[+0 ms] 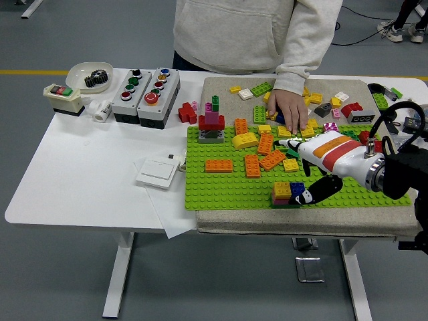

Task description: Pick up the brick,pile it on top of brick,press brick,pick up the brick,pile it on top of brick,press brick

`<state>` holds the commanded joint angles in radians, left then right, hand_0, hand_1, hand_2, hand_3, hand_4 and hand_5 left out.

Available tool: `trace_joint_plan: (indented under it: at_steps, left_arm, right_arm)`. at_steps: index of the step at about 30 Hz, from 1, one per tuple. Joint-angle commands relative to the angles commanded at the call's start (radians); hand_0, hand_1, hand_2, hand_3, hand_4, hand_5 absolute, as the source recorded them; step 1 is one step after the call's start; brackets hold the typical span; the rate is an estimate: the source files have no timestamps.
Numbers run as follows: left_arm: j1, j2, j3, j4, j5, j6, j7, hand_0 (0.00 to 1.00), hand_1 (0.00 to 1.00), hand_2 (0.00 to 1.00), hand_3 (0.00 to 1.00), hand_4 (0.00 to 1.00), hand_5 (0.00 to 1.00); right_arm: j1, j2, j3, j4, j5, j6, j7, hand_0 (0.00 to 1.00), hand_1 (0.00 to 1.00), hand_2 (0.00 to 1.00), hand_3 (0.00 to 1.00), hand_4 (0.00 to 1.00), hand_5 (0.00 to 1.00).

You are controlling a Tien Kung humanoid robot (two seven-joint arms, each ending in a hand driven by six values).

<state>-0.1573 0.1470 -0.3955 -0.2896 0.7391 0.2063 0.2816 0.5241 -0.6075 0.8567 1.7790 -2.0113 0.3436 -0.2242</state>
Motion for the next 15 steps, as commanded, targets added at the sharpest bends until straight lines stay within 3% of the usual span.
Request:
trace_joint_plan:
  at_steps: [5, 6, 11, 12, 15]
  left_arm:
    - [0.000, 0.000, -0.002, 0.001, 0.005, -0.001, 0.000, 0.697, 0.727, 0.746, 0.596, 0.690, 0.665]
    - [0.000, 0.000, -0.002, 0.001, 0.007, -0.001, 0.000, 0.696, 0.727, 0.745, 0.596, 0.690, 0.665]
    - [0.000, -0.001, -0.003, 0.001, 0.009, -0.001, -0.001, 0.696, 0.727, 0.745, 0.596, 0.690, 0.665]
    - [0.000, -0.001, -0.003, 0.001, 0.010, -0.001, -0.001, 0.698, 0.728, 0.745, 0.596, 0.690, 0.665]
    - [0.000, -0.001, -0.004, 0.002, 0.012, -0.001, -0.001, 0.698, 0.728, 0.745, 0.596, 0.690, 0.665]
  right_arm:
    - [-0.050, -0.021, -0.007, 0.000, 0.019, -0.134, 0.043, 0.998, 0.923, 0.980, 0.998, 0.998, 0.771]
    - [-0.063, -0.027, -0.006, 0.000, 0.020, -0.159, 0.057, 0.998, 0.909, 0.937, 0.951, 0.998, 0.807]
    - [-0.146, -0.048, -0.002, 0.000, 0.009, -0.335, 0.180, 0.998, 0.909, 0.937, 0.951, 0.998, 0.807]
    - [-0.154, -0.049, -0.002, 0.000, 0.007, -0.357, 0.199, 0.979, 0.847, 0.856, 0.848, 0.998, 0.805]
    - [-0.184, -0.052, -0.004, 0.000, -0.014, -0.403, 0.262, 0.979, 0.847, 0.856, 0.848, 0.998, 0.805]
